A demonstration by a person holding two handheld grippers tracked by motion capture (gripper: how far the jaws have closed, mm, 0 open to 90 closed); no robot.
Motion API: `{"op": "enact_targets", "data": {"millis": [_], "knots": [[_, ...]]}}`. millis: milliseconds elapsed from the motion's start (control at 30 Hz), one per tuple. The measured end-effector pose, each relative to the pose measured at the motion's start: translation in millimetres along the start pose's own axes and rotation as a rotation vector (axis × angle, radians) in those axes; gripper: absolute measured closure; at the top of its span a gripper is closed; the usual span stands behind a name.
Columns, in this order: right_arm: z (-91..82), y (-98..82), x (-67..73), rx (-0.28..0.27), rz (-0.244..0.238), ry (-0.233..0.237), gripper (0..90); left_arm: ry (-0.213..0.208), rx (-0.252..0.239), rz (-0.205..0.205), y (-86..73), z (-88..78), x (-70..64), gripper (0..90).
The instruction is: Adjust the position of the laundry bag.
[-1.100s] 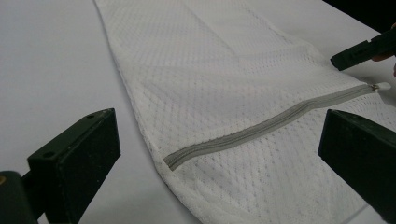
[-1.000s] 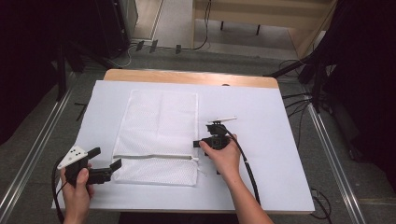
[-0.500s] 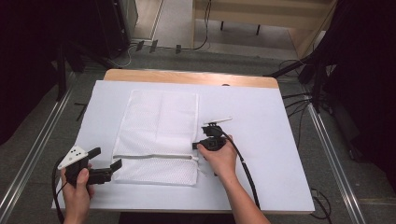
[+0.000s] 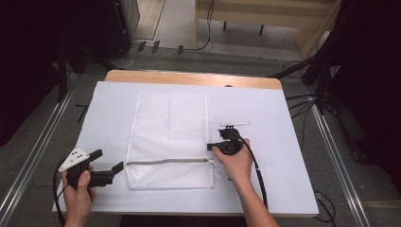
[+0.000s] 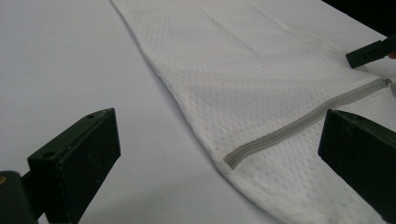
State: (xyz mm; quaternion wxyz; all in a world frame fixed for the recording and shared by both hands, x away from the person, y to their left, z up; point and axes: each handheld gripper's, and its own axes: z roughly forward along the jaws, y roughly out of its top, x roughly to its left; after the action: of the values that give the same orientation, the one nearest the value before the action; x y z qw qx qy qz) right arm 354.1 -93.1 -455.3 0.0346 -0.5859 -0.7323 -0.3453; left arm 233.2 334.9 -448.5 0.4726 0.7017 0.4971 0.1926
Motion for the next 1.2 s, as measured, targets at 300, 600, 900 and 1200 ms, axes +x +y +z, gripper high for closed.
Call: {"op": "enact_targets", "data": {"millis": [300, 600, 900, 1200], "knots": [[-23.4, -20.7, -32.8, -0.048, 0.044, -0.035, 90.0, 0.002, 0.005, -0.002, -0.8, 1.4, -0.8, 0.0], [-45.4, -41.7, -51.3, -0.08, 0.058, -0.052, 90.0, 0.001, 0.014, 0.005, -1.6, 2.6, -3.3, 0.0], [-55.4, -59.1, -57.6, -0.1, 0.063, -0.062, 90.0, 0.005, 0.012, 0.001, -2.5, 1.8, -2.2, 0.0], [-67.9, -63.3, -58.2, -0.171, 0.03, -0.035, 64.5, 0.0, 0.012, 0.01, -2.3, 2.5, -5.6, 0.0]]}}
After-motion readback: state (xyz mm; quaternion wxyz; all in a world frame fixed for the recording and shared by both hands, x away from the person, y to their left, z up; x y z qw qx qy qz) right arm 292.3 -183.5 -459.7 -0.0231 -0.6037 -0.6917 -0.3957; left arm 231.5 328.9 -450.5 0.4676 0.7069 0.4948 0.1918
